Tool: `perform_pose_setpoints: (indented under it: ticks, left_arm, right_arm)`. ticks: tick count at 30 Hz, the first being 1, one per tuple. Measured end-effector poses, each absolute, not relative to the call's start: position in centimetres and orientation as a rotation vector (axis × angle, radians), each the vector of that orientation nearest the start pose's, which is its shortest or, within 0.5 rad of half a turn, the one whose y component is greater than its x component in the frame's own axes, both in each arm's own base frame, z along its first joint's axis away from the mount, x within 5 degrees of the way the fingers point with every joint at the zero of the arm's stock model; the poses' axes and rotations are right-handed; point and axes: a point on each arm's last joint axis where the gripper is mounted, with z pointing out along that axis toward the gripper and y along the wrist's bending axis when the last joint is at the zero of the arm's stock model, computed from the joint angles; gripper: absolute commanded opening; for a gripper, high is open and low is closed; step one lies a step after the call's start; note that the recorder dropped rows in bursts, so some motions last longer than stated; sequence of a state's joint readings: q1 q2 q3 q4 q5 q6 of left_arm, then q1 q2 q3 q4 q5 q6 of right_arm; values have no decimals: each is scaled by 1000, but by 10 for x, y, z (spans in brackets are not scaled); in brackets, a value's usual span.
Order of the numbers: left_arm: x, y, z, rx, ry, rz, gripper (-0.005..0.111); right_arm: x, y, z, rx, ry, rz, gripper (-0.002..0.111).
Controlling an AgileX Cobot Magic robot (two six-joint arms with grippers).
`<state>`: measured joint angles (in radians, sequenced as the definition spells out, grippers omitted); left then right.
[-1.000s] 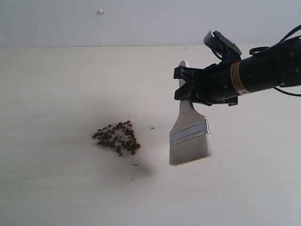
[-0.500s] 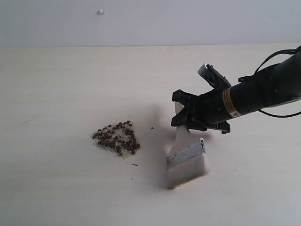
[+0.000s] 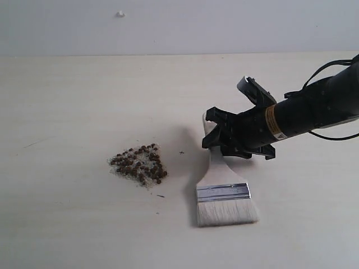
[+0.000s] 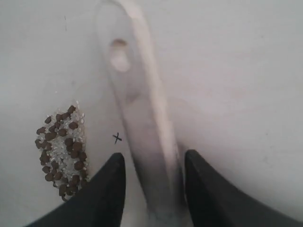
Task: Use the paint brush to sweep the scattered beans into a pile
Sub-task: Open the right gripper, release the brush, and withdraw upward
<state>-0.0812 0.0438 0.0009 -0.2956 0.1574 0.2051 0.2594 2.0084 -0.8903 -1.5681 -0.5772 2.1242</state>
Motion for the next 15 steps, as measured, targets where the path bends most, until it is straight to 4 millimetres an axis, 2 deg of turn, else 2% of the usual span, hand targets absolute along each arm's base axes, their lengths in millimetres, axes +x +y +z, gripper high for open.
perform_pose_setpoints:
  ticks: [6, 7, 10, 15]
  left_arm:
    - [59, -9, 197, 30, 1681, -165, 0]
    - [59, -9, 197, 30, 1681, -165, 0]
    - [59, -9, 197, 30, 1681, -165, 0]
    - [59, -9, 197, 30, 1681, -165, 0]
  right_arm:
    - [323, 128, 103, 204, 2649, 898, 41]
    - [324, 127, 108, 205, 2631, 878, 34]
    - [326, 123, 136, 153, 2552, 812, 3]
    - [315, 115, 195, 67, 2382, 755, 0]
